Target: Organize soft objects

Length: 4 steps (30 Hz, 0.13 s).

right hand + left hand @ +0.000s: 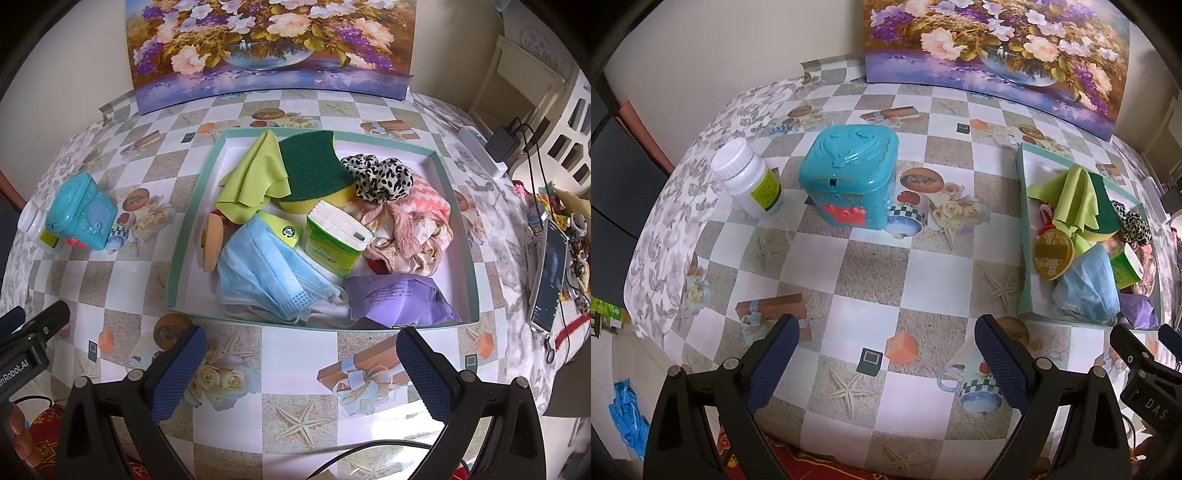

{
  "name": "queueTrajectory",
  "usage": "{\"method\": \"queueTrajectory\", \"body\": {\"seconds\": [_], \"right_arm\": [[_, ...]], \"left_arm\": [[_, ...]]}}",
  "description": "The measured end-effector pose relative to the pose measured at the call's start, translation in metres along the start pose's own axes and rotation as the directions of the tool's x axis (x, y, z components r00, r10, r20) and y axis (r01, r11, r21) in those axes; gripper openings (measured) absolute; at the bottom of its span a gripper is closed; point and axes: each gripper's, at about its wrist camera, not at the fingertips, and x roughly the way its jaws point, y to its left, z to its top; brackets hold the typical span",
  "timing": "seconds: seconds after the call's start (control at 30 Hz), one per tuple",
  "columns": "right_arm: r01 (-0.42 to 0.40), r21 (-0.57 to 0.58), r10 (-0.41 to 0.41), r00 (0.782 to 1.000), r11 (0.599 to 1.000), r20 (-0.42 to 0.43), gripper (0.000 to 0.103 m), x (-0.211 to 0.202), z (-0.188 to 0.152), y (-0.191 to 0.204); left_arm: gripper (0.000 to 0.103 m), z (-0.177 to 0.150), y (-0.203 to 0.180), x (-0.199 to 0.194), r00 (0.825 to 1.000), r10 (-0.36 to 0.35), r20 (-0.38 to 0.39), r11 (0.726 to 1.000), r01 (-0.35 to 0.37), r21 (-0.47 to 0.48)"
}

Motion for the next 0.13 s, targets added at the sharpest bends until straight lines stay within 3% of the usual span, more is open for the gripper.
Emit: {"method": "queueTrajectory", "body": {"seconds": [0.13], "right_arm": [[0.000,0.000,0.000,1.000,1.000,-0.001,0.103,0.0000,0.0001,-0.0001]], "left_arm": [[0.096,0.0001,-0.0010,-0.0002,1.000,0.000,0.001,1.000,0.000,0.001]]}}
